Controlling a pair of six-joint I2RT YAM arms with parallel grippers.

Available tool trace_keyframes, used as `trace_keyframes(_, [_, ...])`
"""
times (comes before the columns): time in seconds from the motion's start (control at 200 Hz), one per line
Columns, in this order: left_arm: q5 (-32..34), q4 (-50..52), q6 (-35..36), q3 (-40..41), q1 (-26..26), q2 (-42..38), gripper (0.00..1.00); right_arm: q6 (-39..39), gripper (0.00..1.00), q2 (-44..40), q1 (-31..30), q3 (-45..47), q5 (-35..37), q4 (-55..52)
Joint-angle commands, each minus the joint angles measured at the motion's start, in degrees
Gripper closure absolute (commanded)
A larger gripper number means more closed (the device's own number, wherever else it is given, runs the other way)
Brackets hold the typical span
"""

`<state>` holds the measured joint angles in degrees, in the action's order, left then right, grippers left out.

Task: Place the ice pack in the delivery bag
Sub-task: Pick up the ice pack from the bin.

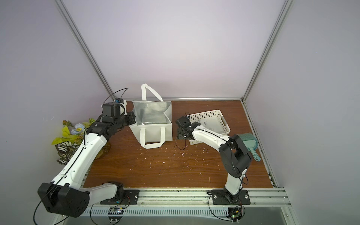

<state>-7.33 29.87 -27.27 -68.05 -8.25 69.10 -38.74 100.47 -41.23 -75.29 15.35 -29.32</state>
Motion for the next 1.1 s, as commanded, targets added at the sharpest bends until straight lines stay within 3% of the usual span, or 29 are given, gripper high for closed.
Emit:
trace_keyframes(0.0, [-3.13, -0.69, -5.42, 1.13, -1.06, -2.42, 1.00, 0.93, 0.10, -4.95, 2.61, -4.95, 4.42, -3.44])
trace_keyframes(0.21, [0.94, -2.17, -9.14, 3.16, -7.99, -6.61, 1.00, 3.48, 0.09, -4.83, 10.90, -4.63, 2.41, -2.46])
trace_keyframes(0.345, [0.38, -3.78, -9.64, 6.28, -8.36, -8.21, 1.00, 3.13, 0.08, -0.52, 15.18, -4.79, 0.62, -1.09])
trace_keyframes(0.601, [-1.43, -6.52, -8.57, 9.86, -8.41, -10.30, 1.00, 1.52, 0.07, 9.41, 16.70, -10.64, 1.30, -1.91])
trace_keyframes(1.096, [-4.29, -6.80, -6.40, 10.26, -8.42, -11.44, 1.00, -0.51, 0.11, 20.75, 19.84, -16.34, 1.95, -0.03])
